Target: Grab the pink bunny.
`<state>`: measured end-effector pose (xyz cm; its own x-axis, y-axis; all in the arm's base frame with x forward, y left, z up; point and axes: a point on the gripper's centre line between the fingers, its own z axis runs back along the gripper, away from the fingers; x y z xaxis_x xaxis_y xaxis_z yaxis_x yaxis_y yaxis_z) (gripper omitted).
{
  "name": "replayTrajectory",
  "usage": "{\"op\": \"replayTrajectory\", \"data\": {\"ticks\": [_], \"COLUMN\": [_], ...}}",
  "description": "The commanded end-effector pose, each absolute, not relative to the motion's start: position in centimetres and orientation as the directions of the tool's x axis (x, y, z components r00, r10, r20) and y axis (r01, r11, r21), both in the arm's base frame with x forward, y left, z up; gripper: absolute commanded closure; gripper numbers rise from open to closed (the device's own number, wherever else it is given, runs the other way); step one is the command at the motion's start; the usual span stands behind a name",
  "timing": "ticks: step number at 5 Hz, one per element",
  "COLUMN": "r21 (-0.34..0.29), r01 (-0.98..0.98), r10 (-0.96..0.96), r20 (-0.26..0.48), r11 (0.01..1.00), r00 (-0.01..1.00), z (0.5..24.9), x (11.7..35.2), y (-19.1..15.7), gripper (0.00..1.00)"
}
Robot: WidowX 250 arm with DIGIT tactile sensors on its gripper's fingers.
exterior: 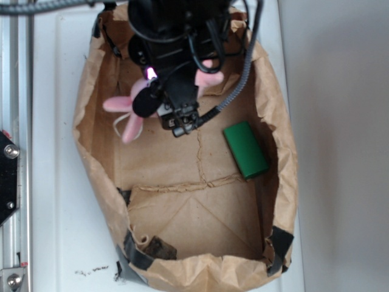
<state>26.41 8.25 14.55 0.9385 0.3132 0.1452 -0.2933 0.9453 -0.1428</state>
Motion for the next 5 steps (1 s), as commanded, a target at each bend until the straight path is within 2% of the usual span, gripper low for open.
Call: {"op": "replayTrajectory", "data": {"ticks": [1,2,3,5], "r21": [-0.137,-0.149,-0.146,-0.147], "r01": [-0.130,-0.060,-0.038,-0.044], "r10": [0.167,0.106,0.082,0.087], "r20": [0.301,0.322,0.310,0.303], "r11": [0.982,0.987,0.989,0.988], "r00": [0.939,0.941,0.947,0.949], "z": [19.2,20.3,21.2,21.3], "x": [25.8,25.6,25.8,25.9], "y": [8.0,6.6,5.5,4.2], "gripper": [1.00,1.00,1.00,1.00]}}
